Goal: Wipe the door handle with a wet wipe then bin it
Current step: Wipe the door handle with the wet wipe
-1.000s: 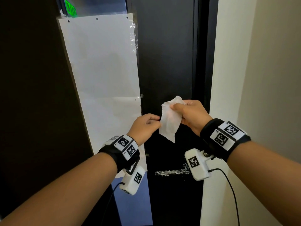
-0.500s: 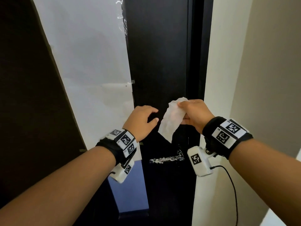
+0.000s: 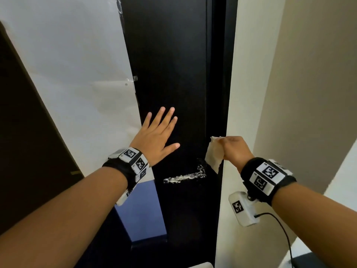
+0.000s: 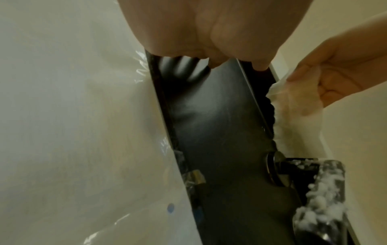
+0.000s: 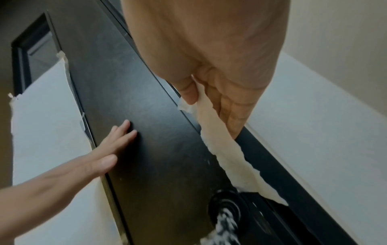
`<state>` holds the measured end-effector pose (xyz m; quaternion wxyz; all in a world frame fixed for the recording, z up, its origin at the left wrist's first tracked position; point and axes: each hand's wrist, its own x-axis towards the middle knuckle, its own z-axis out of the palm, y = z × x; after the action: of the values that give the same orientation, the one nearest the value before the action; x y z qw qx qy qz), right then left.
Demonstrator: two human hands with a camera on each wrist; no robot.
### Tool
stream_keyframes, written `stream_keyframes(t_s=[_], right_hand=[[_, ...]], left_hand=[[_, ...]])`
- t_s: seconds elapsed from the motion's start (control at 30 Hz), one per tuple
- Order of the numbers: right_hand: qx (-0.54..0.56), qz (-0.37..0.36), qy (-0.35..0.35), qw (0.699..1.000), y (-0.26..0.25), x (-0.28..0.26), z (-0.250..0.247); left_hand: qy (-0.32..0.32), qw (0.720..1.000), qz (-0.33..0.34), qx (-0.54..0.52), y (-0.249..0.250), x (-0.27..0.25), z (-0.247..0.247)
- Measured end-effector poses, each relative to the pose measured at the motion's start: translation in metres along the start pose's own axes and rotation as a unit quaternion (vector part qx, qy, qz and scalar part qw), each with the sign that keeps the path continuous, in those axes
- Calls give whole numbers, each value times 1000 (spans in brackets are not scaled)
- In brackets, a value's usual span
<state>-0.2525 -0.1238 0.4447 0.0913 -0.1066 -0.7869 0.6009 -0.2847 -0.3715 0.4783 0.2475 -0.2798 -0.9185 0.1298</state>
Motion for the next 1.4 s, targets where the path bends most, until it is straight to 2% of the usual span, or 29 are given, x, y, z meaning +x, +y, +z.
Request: stream_keyframes(t_s=[0.2,0.43,0.57,0.73,0.97,1.27,1.4], right_hand=[[-40,4,-5,999,27,-5,24],[-71,4,-31,997,26,-9,49],[-126,-27,-43,991,23,-8,57],[-224,-79,-90,967,22,-13,62],[-355,-90,-139,920,26,-17,70],[-396,-75,-179,897,19,-13,70],[-383,-59,-188,902,18,-12,69]], left_hand=[[0,1000,4,20,-4,2,9],[12,1000,8,-2,-4,1,7],[6,1000,2,-11,-2,0,7],[-1,1000,-4,-7,3,-2,11],[-2,1000,-8,-6,3,-2,10],[-3,1000,-12,-7,5,-2,9],[-4,1000,-13,-7,5,-1,8]])
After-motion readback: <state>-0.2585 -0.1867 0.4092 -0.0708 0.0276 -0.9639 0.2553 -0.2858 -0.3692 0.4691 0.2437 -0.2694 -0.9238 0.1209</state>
